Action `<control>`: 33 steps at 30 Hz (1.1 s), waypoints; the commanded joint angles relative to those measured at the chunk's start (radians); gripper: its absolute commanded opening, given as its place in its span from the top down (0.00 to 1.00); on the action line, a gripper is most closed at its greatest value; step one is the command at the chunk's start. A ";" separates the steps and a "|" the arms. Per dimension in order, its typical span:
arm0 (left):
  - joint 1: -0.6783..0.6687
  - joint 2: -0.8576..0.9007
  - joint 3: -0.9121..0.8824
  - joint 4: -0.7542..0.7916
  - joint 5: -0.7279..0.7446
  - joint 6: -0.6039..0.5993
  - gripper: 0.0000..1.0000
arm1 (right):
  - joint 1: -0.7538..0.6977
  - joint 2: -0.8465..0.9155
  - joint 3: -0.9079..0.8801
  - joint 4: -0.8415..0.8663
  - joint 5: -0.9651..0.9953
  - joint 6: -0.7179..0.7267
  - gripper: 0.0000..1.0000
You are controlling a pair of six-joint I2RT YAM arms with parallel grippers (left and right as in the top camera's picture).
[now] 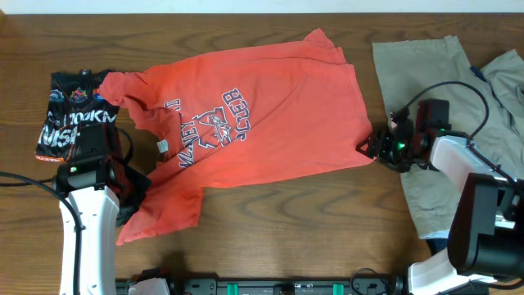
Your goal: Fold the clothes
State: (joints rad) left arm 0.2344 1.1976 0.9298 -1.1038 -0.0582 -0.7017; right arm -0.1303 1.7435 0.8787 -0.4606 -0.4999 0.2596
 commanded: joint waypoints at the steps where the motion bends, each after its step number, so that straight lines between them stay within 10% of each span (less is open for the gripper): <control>1: 0.005 -0.003 0.003 -0.008 -0.001 0.014 0.94 | 0.046 0.042 -0.042 0.009 0.075 0.033 0.46; 9: 0.005 -0.003 0.003 -0.007 -0.001 0.014 0.95 | 0.074 0.042 -0.042 0.038 0.111 0.032 0.97; 33: 0.005 -0.016 0.209 -0.303 0.327 0.443 0.94 | -0.087 -0.452 0.210 -0.592 0.356 -0.059 0.99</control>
State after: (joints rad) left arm 0.2348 1.1950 1.0882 -1.3685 0.2584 -0.3111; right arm -0.1982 1.3331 1.0851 -1.0130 -0.2039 0.2340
